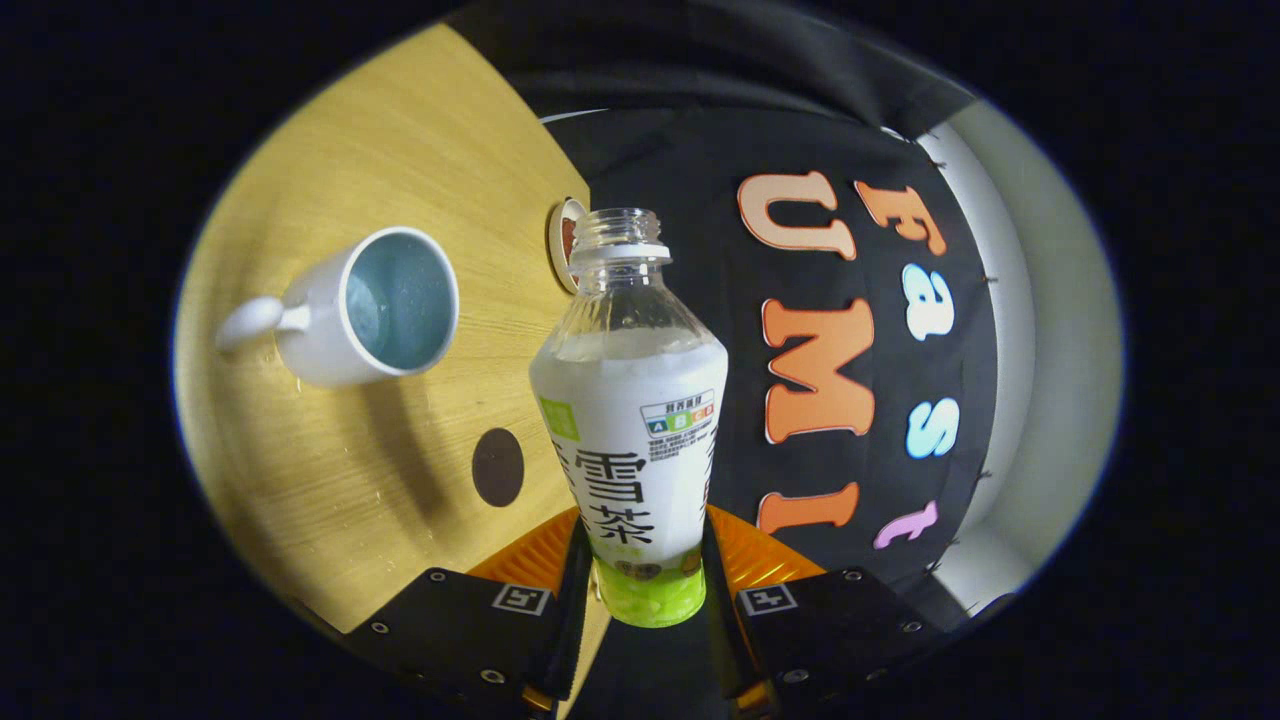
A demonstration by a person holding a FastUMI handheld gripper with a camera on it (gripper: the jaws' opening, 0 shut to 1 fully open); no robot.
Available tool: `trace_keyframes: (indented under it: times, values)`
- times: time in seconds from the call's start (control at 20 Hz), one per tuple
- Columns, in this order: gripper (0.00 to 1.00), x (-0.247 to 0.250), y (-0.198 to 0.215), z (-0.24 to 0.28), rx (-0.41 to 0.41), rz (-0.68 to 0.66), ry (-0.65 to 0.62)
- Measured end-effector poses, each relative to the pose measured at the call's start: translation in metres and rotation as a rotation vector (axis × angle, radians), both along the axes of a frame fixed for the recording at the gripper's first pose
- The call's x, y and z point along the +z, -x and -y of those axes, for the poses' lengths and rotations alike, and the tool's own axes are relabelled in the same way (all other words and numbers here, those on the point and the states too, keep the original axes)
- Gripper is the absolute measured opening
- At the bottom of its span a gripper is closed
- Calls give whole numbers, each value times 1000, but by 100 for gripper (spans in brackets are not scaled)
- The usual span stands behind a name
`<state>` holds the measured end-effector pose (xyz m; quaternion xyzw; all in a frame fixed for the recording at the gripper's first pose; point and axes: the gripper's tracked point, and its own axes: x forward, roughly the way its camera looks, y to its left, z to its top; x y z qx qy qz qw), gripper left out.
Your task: Take the bottle from table, then pour the juice into the cup, finally place the bottle on the coaster
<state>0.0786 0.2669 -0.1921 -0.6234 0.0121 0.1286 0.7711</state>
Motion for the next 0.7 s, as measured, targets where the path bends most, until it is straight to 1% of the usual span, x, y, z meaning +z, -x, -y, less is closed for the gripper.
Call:
trace_keyframes:
  times: [0.15,0.25,0.35,0.55,0.7]
  values:
    - [54,3,0,-2,-15,-55,-192]
    - [54,1,-2,-6,-22,-122,-345]
    - [54,1,-3,-3,-38,-169,-468]
    - [54,5,-22,3,-76,-220,-664]
    - [54,-1,-42,9,-105,-291,-851]
